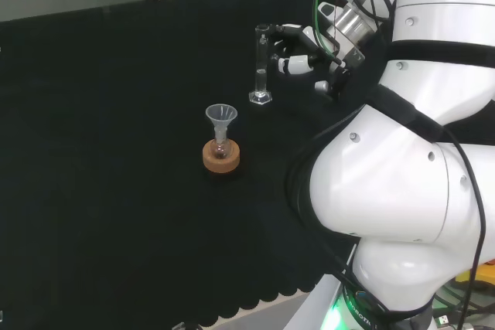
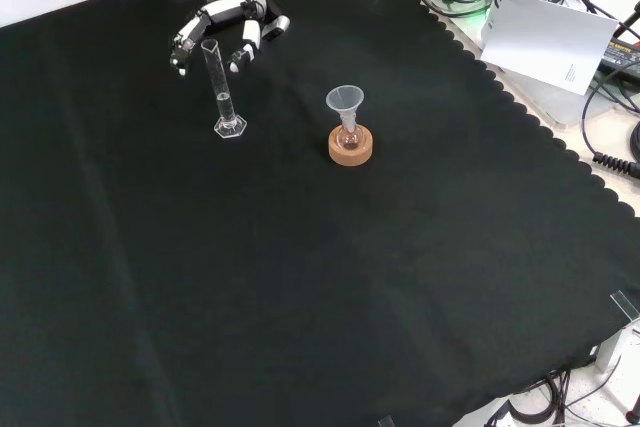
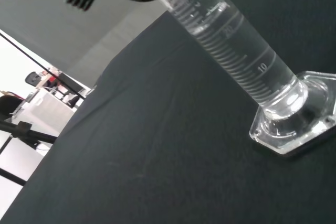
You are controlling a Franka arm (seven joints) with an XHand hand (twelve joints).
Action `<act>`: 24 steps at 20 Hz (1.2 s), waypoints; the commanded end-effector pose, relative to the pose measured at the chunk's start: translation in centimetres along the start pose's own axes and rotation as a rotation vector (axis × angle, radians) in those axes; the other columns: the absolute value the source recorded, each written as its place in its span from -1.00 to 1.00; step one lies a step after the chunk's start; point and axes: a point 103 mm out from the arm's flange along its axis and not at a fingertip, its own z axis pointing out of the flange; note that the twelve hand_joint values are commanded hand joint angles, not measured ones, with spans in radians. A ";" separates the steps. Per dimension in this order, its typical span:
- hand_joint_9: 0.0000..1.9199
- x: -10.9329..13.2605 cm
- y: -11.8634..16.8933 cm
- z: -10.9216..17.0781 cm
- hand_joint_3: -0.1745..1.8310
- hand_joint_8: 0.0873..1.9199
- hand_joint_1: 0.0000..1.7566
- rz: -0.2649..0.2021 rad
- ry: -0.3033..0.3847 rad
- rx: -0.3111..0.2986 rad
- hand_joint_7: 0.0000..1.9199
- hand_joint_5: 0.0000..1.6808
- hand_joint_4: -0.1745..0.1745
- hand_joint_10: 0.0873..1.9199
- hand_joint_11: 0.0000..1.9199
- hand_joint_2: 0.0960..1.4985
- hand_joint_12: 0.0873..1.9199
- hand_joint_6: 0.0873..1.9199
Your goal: Pick up the graduated cylinder.
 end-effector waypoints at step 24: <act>-0.29 -1.0 1.5 3.3 -0.13 -0.45 0.18 -0.121 0.154 -0.016 -0.49 -0.25 -0.05 -0.53 -0.59 -0.25 0.31 -0.99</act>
